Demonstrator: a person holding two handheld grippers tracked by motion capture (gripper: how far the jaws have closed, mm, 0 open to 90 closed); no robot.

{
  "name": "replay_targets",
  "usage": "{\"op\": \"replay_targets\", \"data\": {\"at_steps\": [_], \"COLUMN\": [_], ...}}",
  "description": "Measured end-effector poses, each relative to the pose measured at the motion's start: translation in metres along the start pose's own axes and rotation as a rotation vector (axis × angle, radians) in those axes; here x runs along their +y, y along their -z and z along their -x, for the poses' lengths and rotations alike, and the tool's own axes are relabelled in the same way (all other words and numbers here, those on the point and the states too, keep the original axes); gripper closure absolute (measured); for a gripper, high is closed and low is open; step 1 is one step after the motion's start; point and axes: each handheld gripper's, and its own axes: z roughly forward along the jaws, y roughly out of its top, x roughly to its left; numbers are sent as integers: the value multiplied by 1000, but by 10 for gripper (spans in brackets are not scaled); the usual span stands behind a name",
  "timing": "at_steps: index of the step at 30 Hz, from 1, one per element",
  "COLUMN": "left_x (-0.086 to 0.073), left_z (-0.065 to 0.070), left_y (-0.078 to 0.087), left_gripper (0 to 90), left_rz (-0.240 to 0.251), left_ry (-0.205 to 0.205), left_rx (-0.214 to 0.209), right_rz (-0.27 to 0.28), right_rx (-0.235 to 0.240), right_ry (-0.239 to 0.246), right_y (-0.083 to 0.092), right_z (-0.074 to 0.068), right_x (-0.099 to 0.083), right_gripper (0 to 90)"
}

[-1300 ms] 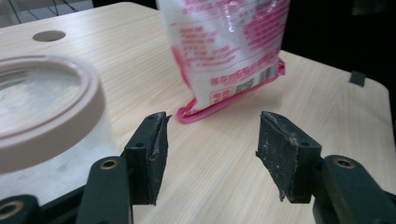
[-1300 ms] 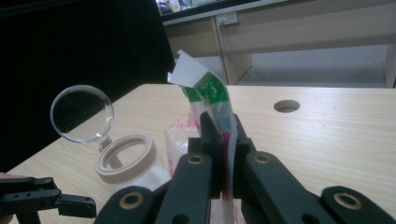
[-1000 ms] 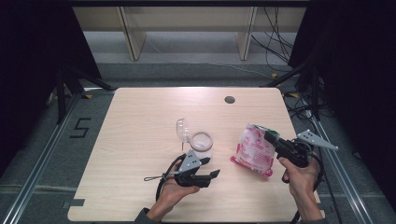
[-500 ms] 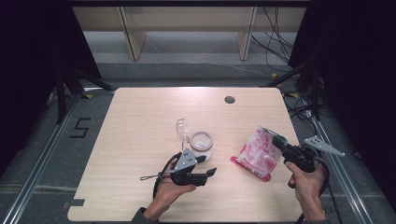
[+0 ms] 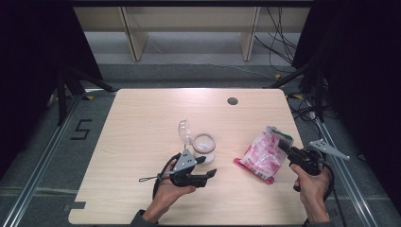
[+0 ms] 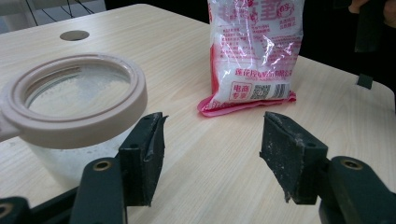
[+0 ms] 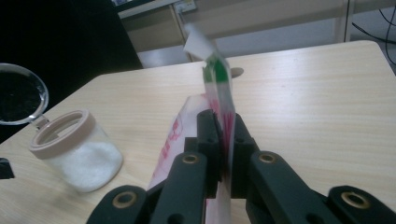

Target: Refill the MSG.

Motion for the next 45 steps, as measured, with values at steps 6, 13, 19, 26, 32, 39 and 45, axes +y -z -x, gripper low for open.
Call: {"op": "replay_targets", "data": {"at_steps": [6,13,19,26,32,39,45], "left_x": [1,4,3,4,5,6,7], "left_z": [-4,-11,-19,-32,-43,-51,-50], "left_y": [5,18,25,35,42,48,48], "left_gripper": [382,369,368,366,371,374,379], "left_rz": [-30,-33,-43,-30,-21,-8,-1], "left_ry": [-16,-26,-32,-26,-4,25,34], "left_rx": [-6,23,49,82,115,139,139], "right_rz": [-16,-40,-37,-57,-57,-71,-91], "right_rx": [-13,-44,-54,-62,-73,-74,-95], "right_ry": [16,-8,-20,-17,-30,-77,-62], "right_y": [-3,-7,-10,-13,-12,-5,-2], "right_z": [4,12,19,21,20,21,25], "right_x": [-2,-6,-11,-14,-15,-14,-19], "right_gripper": [872,831,814,772,651,566,550]}}
